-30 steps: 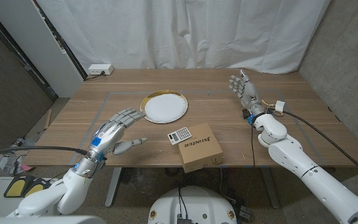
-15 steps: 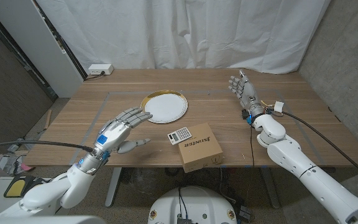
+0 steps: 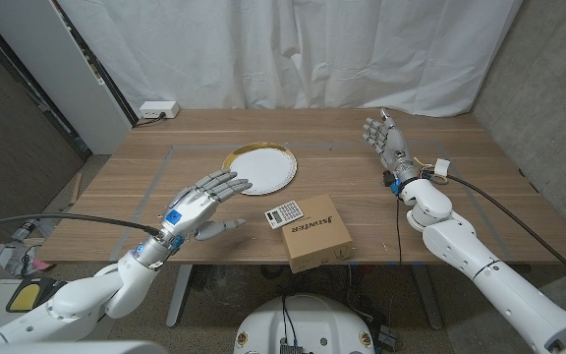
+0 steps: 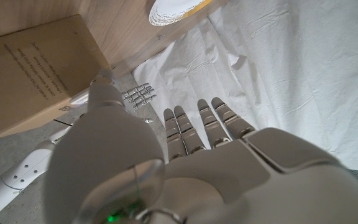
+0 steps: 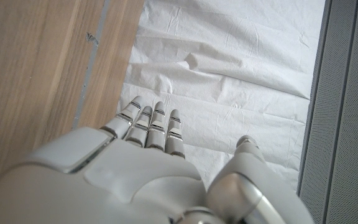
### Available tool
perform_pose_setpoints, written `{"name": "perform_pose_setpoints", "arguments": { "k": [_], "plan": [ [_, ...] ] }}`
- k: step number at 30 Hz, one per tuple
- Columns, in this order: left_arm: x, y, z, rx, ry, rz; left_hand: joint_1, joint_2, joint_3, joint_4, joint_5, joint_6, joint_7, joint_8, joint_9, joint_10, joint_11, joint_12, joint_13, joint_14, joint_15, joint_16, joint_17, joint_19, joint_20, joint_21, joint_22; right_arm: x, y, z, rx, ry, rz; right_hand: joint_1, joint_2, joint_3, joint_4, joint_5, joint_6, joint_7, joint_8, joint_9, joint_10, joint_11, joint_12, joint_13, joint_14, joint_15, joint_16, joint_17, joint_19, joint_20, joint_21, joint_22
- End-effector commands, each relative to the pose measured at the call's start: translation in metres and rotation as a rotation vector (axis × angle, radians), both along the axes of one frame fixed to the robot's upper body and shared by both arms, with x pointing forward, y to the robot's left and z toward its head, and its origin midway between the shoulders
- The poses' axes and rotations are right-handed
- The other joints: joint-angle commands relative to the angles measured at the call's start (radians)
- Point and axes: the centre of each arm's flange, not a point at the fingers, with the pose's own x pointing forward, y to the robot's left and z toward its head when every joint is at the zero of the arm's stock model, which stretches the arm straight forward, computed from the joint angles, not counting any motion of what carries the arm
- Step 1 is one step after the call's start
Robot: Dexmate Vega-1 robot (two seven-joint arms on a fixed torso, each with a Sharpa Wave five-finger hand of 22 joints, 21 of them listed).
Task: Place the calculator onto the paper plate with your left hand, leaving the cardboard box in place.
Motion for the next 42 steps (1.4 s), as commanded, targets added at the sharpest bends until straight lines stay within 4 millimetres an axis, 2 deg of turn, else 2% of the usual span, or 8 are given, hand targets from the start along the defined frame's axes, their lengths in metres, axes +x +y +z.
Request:
{"name": "perform_pose_setpoints", "arguments": {
  "k": [1, 15, 34, 42],
  "plan": [
    [0.008, -0.002, -0.004, 0.050, 0.023, -0.040, 0.003, -0.010, -0.010, 0.003, 0.002, -0.004, -0.007, -0.001, 0.003, -0.006, -0.002, 0.001, 0.003, -0.003, -0.134, 0.003, 0.004, -0.001, -0.063, -0.001, 0.003, -0.001, 0.001, -0.001, 0.010, -0.006, 0.004, 0.002, 0.006, 0.000, -0.006, 0.000, 0.003, 0.000, 0.002, 0.005, 0.007, 0.001, 0.003, 0.002, 0.011, 0.000, 0.004, 0.002, 0.010, 0.001, 0.003, 0.005],
    [0.011, -0.010, -0.007, 0.111, 0.019, -0.101, -0.009, -0.020, -0.026, 0.016, -0.001, -0.018, -0.018, -0.005, 0.005, -0.021, -0.002, -0.003, 0.002, 0.002, -0.138, 0.005, 0.005, 0.007, -0.070, 0.003, 0.003, -0.007, 0.002, -0.002, 0.004, -0.017, 0.007, 0.001, 0.006, -0.001, -0.007, 0.001, 0.004, 0.000, 0.002, 0.005, 0.008, -0.001, 0.004, 0.002, 0.011, 0.000, 0.004, 0.002, 0.011, 0.000, 0.003, 0.005],
    [0.021, -0.029, -0.014, 0.136, 0.015, -0.156, 0.007, -0.011, -0.027, 0.018, 0.001, -0.009, -0.020, 0.001, 0.006, -0.013, -0.002, 0.003, 0.001, 0.009, -0.141, 0.007, 0.005, 0.012, -0.073, 0.004, 0.003, -0.024, -0.010, -0.009, 0.012, -0.029, -0.008, 0.001, 0.007, -0.002, -0.009, 0.001, 0.004, 0.000, 0.002, 0.005, 0.010, -0.001, 0.004, 0.002, 0.014, 0.000, 0.004, 0.002, 0.011, 0.001, 0.003, 0.005],
    [0.027, -0.035, -0.017, 0.140, 0.017, -0.172, 0.015, -0.007, -0.028, 0.019, 0.002, 0.010, -0.030, 0.009, 0.007, 0.001, -0.002, 0.008, 0.001, 0.017, -0.144, 0.009, 0.005, 0.014, -0.074, 0.005, 0.003, -0.028, -0.014, -0.010, 0.020, -0.039, -0.013, 0.001, 0.008, -0.003, -0.010, 0.001, 0.005, -0.001, 0.002, 0.005, 0.010, 0.000, 0.004, 0.002, 0.013, -0.001, 0.004, 0.002, 0.011, 0.001, 0.003, 0.005]
  ]
}}
